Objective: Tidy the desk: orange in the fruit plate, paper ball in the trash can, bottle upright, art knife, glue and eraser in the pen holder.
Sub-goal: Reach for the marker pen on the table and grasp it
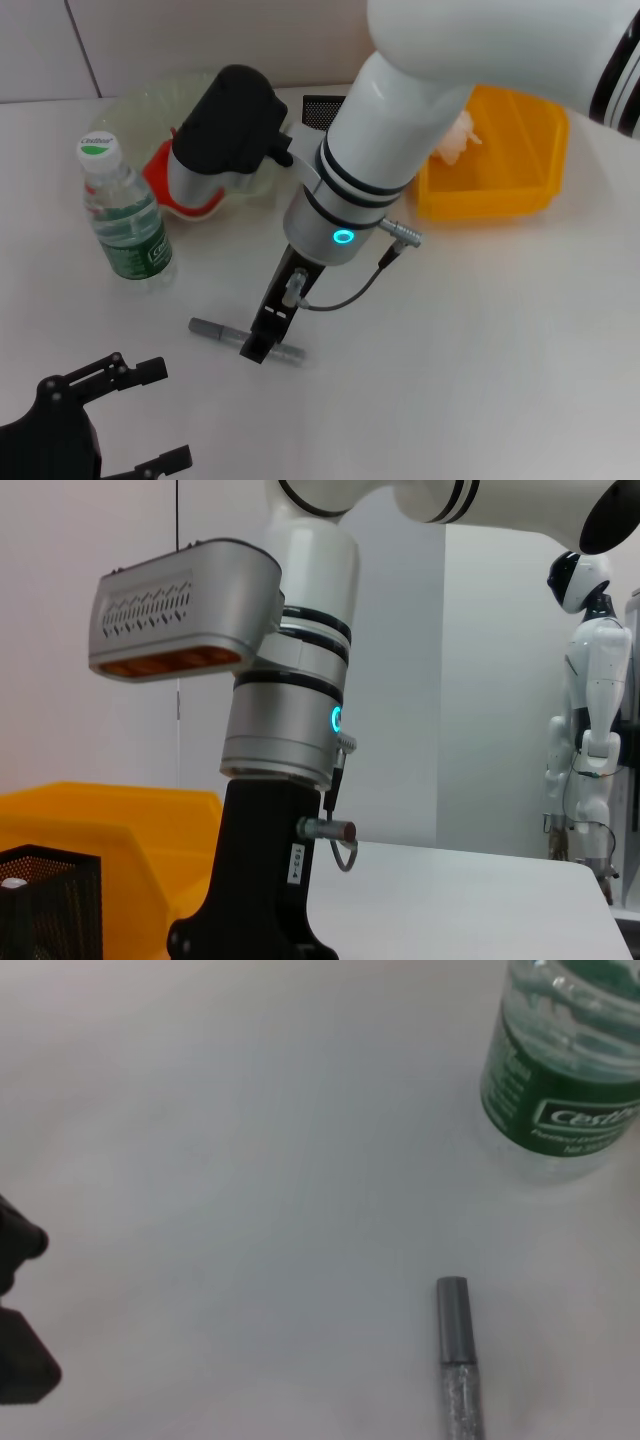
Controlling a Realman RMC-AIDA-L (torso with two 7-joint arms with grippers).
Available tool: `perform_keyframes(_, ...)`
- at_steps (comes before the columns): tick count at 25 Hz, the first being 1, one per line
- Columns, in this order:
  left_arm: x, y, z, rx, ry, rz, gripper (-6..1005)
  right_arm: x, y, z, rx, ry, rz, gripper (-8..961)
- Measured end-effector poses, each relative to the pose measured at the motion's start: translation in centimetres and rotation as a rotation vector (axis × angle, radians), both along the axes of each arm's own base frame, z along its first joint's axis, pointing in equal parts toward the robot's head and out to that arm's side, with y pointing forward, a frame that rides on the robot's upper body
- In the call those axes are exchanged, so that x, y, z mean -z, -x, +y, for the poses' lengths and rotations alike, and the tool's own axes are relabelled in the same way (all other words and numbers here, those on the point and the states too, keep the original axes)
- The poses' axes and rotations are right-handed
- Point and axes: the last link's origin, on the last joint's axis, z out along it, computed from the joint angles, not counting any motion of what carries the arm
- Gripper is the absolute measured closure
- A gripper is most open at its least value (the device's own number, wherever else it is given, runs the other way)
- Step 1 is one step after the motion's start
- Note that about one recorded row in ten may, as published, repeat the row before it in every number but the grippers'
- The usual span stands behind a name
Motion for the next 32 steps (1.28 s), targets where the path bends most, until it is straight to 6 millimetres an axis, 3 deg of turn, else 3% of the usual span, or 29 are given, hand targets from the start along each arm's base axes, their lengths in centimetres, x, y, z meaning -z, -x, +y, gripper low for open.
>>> perform_keyframes(32,0.2,-0.1,0.0,0.005,0.003,0.003,202,1.4,-1.2,0.2,-0.021,-0.037,0.001,427)
